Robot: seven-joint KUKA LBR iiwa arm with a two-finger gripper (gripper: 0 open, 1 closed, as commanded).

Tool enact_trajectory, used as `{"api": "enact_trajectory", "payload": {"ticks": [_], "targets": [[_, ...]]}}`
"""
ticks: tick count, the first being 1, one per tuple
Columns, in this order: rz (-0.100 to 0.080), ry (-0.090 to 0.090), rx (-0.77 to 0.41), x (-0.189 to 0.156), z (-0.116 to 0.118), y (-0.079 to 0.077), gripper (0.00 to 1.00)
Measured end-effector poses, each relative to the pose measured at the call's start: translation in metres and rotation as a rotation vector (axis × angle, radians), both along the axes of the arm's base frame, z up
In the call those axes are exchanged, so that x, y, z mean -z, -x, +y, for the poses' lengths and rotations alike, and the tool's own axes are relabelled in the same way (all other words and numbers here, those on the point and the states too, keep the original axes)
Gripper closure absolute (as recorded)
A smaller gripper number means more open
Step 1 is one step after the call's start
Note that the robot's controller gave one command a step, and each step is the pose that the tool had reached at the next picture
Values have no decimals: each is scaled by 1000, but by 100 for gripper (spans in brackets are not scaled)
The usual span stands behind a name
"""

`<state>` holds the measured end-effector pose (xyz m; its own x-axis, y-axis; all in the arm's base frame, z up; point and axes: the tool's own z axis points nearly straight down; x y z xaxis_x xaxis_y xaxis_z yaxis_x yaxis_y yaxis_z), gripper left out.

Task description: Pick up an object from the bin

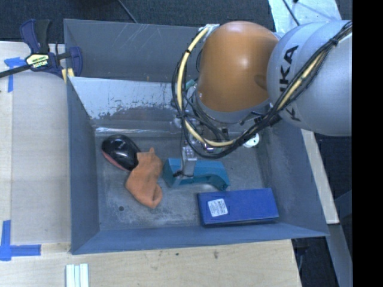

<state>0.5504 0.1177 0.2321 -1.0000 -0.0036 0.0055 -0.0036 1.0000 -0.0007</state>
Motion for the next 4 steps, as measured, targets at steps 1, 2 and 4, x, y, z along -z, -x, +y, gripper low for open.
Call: {"api": "enact_trajectory", "payload": {"ticks": [1, 2, 4], "targets": [[-9, -2, 3, -5, -1, -1, 0], [-15, -3, -73, 29, -15, -17, 0], [-9, -1, -141, 116, -50, -41, 0]]}}
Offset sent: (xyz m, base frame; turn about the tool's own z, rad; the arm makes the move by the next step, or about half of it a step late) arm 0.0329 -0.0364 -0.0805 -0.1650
